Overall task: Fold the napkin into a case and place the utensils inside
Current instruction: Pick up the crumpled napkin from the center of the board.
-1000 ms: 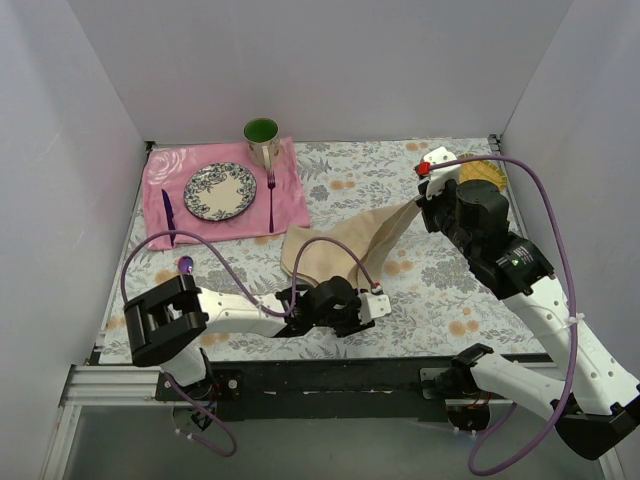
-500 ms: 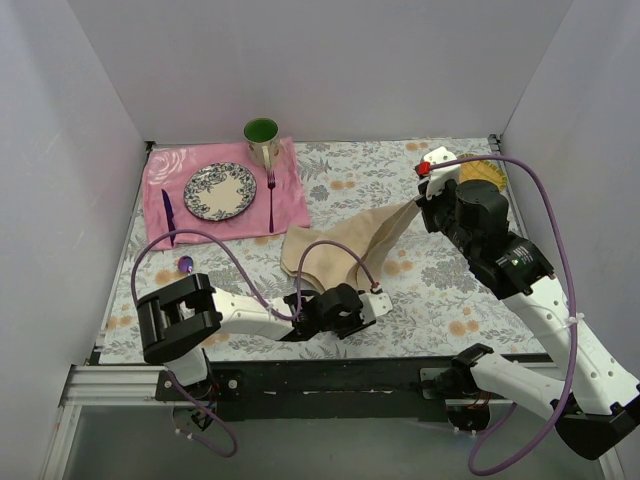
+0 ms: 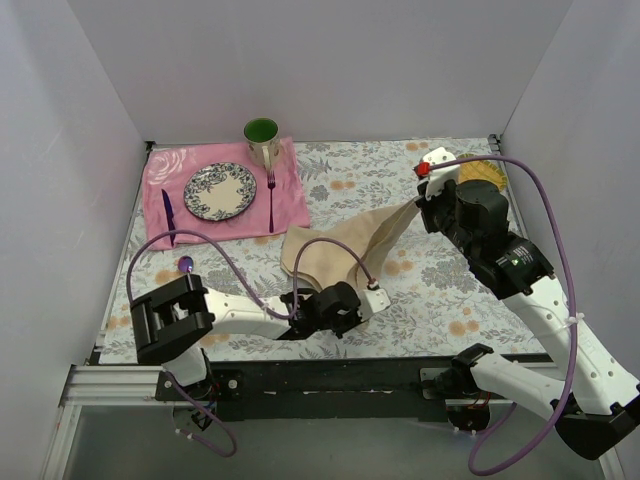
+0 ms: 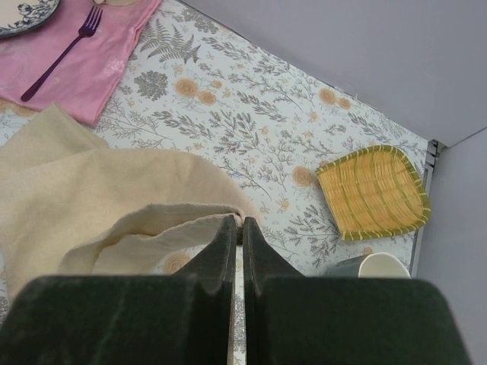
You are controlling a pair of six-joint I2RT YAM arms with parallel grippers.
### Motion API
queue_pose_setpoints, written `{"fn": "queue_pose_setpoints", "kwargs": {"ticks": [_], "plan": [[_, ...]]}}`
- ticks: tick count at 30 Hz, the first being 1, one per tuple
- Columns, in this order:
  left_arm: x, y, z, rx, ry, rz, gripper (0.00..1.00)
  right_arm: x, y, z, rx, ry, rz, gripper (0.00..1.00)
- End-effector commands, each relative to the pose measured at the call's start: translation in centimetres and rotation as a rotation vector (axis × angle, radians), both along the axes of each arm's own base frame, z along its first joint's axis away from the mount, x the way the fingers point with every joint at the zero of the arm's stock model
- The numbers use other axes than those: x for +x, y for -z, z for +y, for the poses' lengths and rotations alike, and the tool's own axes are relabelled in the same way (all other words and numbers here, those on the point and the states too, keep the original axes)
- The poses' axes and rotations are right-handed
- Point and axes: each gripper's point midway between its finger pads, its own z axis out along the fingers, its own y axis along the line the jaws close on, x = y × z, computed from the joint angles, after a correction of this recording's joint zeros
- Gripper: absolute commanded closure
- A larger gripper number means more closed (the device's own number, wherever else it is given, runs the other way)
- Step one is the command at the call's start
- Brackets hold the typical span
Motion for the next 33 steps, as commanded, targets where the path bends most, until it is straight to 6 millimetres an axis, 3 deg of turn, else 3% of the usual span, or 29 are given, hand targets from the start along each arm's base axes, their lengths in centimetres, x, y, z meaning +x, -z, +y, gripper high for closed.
{"fn": "queue_pose_setpoints", "kwargs": {"ticks": [1, 4, 5, 6, 10, 13, 14, 17, 20, 21, 23, 24, 26, 27, 28, 30, 33], "plan": [[0.5, -7.5, -0.6, -0.147, 0.013, -0.022, 1.00, -0.2, -0.8, 0.3, 0.025, -0.024, -0.028, 0.99], [0.7, -9.1, 0.1, -0.157, 0.017, -0.008, 1.00, -0.2, -0.4, 0.5, 0.020, -0.036, -0.025, 0.99], [0.0, -9.7, 0.3, -0.162, 0.052, 0.025, 1.00, -0.2, -0.4, 0.4, 0.016, -0.039, -0.026, 0.99], [0.7, -10.6, 0.7, -0.175, 0.034, 0.027, 1.00, -0.2, -0.3, 0.5, 0.011, -0.045, -0.027, 0.99], [1.1, -16.1, 1.3, -0.241, 0.077, 0.019, 1.00, 0.1, -2.0, -0.4, -0.030, -0.021, -0.097, 0.99], [-0.8, -24.6, 1.5, -0.344, 0.211, -0.046, 1.00, 0.1, -4.6, -1.4, -0.053, 0.007, -0.174, 0.99], [-1.1, -28.8, 1.8, -0.389, 0.222, -0.071, 1.00, 0.1, -5.3, -1.7, -0.052, 0.017, -0.195, 0.99], [-2.4, -36.5, 3.3, -0.493, 0.227, -0.080, 1.00, 0.0, -7.2, -2.8, -0.061, 0.056, -0.244, 0.99], [-0.8, -38.2, 5.5, -0.506, 0.142, -0.039, 1.00, 0.1, -6.9, -2.6, -0.079, 0.038, -0.251, 0.99], [1.1, -39.4, 6.9, -0.538, 0.048, -0.024, 1.00, 0.3, -6.5, -2.1, -0.082, 0.013, -0.244, 0.99], [2.7, -39.9, 8.2, -0.549, -0.033, 0.015, 1.00, 0.8, -6.3, -1.4, -0.087, -0.013, -0.270, 0.99], [3.9, -41.4, 9.3, -0.596, -0.112, 0.031, 1.00, 1.4, -4.8, -0.6, -0.104, -0.039, -0.253, 0.99], [5.7, -42.7, 10.1, -0.637, -0.184, 0.040, 1.00, 2.8, -4.6, 0.4, -0.112, -0.063, -0.294, 0.99], [7.2, -43.6, 11.1, -0.664, -0.241, 0.031, 1.00, 3.4, -3.5, 0.8, -0.121, -0.077, -0.286, 0.99], [7.4, -45.8, 11.7, -0.714, -0.255, 0.013, 1.00, 4.2, -3.5, 0.7, -0.120, -0.061, -0.295, 0.99], [8.4, -47.1, 12.1, -0.725, -0.276, -0.035, 1.00, 5.6, -3.3, 1.0, -0.105, -0.059, -0.294, 0.99], [8.5, -47.6, 12.8, -0.679, -0.240, -0.156, 1.00, 6.7, -5.7, 0.2, -0.040, -0.044, -0.302, 0.99]]}}
